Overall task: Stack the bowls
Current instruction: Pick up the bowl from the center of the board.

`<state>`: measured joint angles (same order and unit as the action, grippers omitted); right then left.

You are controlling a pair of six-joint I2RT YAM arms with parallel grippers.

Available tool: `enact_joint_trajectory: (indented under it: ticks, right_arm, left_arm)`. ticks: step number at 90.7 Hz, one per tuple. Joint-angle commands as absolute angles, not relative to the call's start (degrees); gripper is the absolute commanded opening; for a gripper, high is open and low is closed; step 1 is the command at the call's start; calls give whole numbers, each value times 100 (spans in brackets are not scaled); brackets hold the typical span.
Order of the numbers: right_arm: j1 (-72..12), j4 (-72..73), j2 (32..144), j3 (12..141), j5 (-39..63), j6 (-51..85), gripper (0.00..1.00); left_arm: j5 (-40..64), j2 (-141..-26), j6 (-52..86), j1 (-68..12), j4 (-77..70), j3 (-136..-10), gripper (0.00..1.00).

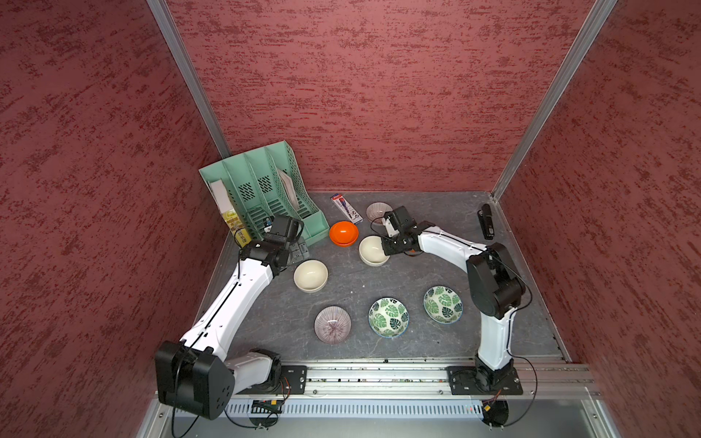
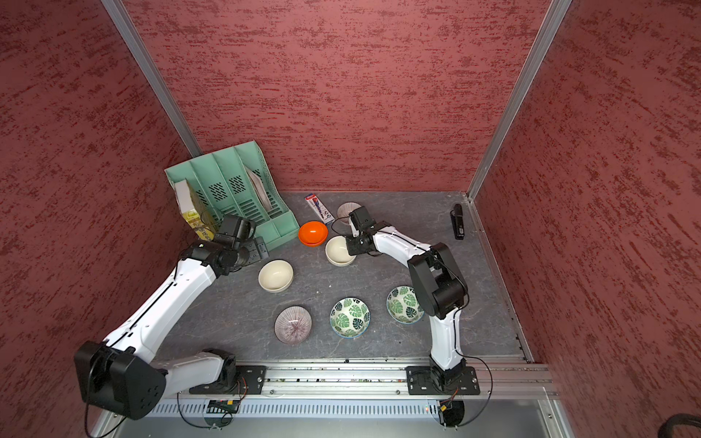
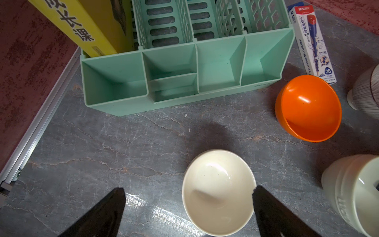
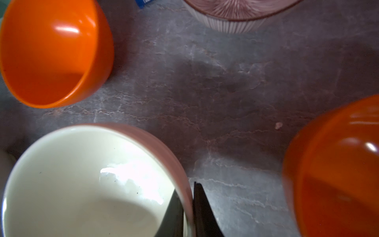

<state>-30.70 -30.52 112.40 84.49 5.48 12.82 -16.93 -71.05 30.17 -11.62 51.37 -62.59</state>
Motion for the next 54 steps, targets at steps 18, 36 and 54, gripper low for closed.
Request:
enact_joint_trajectory:
  ticks: [18,36,54]
  right_arm:
    - [-4167,-3228,10749,9495,667,1118,0]
    - [-4800,-3308,11229,10150,817,1114,0]
    - [-5182,-3637,11982,10967,735,1035,0]
  left_arm:
    - [-1379,-7205,3273,-174,4914,-6565,100]
    - [-1233,-7190,3304,133,4893,-6769,100]
    - [-1230,-7163,3310,158,4891,-6790,100]
